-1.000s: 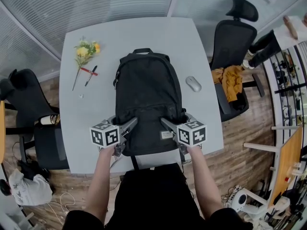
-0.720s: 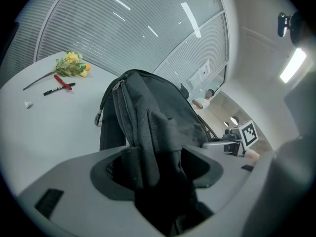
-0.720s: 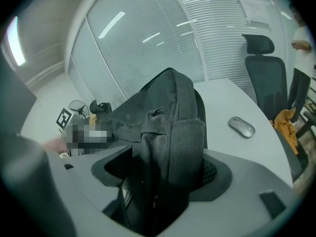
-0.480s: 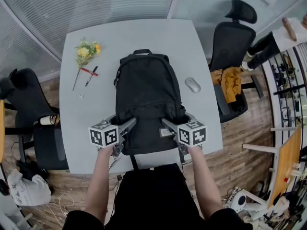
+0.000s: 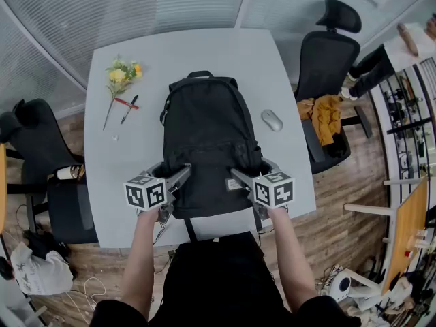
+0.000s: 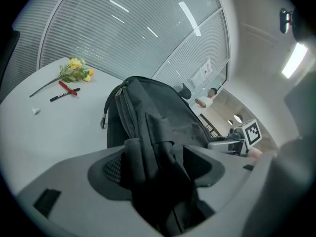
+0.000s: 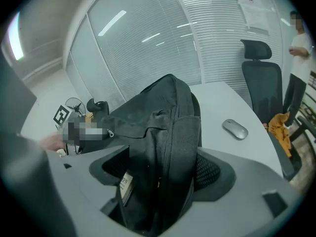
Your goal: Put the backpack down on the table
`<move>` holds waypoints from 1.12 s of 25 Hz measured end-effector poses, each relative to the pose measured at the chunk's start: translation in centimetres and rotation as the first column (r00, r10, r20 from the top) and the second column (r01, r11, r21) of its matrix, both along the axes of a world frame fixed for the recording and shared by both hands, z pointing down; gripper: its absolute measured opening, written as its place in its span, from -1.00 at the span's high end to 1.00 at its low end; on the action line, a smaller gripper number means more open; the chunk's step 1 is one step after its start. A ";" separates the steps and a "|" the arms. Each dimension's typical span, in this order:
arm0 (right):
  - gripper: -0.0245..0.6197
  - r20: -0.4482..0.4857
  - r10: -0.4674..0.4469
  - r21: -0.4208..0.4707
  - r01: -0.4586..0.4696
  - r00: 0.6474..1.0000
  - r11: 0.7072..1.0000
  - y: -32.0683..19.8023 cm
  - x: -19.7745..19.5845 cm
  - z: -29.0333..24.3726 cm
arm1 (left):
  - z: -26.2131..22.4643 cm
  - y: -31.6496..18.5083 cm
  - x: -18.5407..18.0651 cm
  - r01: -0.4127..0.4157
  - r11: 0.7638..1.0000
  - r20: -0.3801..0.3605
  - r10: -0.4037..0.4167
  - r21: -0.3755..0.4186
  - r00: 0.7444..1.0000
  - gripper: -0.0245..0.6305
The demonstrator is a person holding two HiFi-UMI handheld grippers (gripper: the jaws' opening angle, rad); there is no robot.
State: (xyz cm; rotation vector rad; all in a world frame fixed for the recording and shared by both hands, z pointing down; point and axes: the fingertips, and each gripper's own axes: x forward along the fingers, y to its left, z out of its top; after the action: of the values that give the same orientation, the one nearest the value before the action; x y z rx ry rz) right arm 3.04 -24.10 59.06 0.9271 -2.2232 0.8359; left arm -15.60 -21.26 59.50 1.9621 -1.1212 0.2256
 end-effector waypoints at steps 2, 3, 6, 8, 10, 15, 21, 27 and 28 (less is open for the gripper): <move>-0.30 -0.003 0.004 0.003 -0.004 1.000 1.000 0.0 0.1 -0.1 | -0.1 0.1 -0.1 0.000 1.000 0.000 0.000 0.002 1.000 0.03; -0.31 -0.005 0.006 0.004 -0.006 1.000 1.000 0.0 0.0 -0.2 | -0.2 0.2 -0.2 0.001 1.000 0.001 -0.001 0.003 1.000 0.03; -0.32 -0.009 0.011 0.005 -0.011 1.000 1.000 0.1 0.0 -0.4 | -0.4 0.3 -0.4 0.009 1.000 -0.004 -0.009 0.008 1.000 0.03; -0.32 -0.011 0.017 0.005 -0.017 1.000 1.000 0.1 0.1 -0.4 | -0.4 0.3 -0.6 0.015 1.000 -0.009 -0.015 0.011 1.000 0.03; -0.32 -0.014 0.026 0.007 -0.026 1.000 1.000 0.3 0.3 -0.4 | -0.4 0.5 -0.6 0.016 1.000 -0.006 -0.016 0.010 1.000 0.03; -0.32 -0.017 0.046 0.010 -0.046 0.999 0.999 0.6 0.7 -0.4 | -0.4 0.4 -0.9 0.020 1.000 -0.001 -0.020 0.010 1.000 0.03; -0.32 -0.020 0.067 0.017 -0.067 0.998 0.998 1.3 1.3 -0.6 | -0.5 0.5 -1.0 0.025 1.000 0.001 -0.025 0.015 1.000 0.03; -0.32 -0.014 0.077 0.028 -0.076 0.997 0.997 2.0 1.5 -1.0 | -0.3 1.0 -1.6 0.028 1.000 0.021 -0.028 0.001 0.999 0.03; -0.31 -0.012 0.072 0.029 -0.071 0.997 0.997 2.0 1.5 -1.1 | -0.4 1.0 -1.7 0.032 0.999 0.024 -0.032 0.001 0.999 0.03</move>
State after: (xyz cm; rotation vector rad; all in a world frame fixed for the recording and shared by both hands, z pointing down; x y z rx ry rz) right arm 4.59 -22.07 57.95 1.0282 -2.2071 0.8296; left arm -17.28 -20.25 59.15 1.9449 -1.1679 0.2321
